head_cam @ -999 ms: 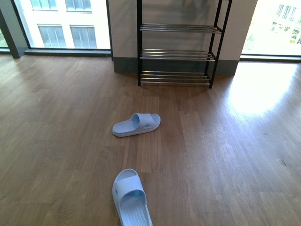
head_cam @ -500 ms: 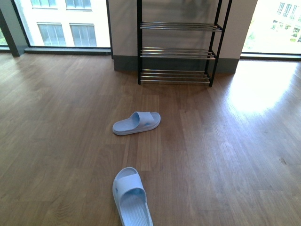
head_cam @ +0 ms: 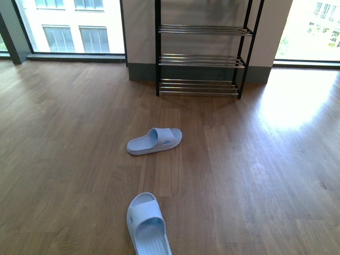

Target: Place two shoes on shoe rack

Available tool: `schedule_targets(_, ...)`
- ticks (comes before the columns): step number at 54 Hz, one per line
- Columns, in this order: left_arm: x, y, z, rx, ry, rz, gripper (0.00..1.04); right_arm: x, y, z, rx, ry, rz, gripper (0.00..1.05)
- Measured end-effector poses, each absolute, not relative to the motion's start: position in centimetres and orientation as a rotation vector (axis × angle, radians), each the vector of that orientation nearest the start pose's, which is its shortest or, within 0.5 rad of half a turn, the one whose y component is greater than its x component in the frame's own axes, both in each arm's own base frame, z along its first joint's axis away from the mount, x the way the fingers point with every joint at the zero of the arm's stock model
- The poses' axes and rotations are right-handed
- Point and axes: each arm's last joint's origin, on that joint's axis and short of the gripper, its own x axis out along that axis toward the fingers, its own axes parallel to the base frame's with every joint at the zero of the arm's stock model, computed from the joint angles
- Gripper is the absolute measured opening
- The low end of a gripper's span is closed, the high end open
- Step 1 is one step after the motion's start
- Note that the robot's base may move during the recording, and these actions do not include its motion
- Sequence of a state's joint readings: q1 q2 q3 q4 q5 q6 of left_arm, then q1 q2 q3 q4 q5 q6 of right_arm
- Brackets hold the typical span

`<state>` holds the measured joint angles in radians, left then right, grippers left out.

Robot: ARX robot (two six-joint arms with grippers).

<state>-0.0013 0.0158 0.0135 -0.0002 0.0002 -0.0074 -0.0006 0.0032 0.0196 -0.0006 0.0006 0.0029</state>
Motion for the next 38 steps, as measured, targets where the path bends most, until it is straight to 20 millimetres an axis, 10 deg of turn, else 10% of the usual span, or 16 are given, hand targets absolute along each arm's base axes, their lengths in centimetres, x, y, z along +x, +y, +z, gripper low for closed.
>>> schedule_targets(38, 9.79, -0.01, 16.69, -0.007, 0.002, -0.002, 0.95, 9.66, -0.01, 16.99, 0.003, -0.016, -0.001, 0.96)
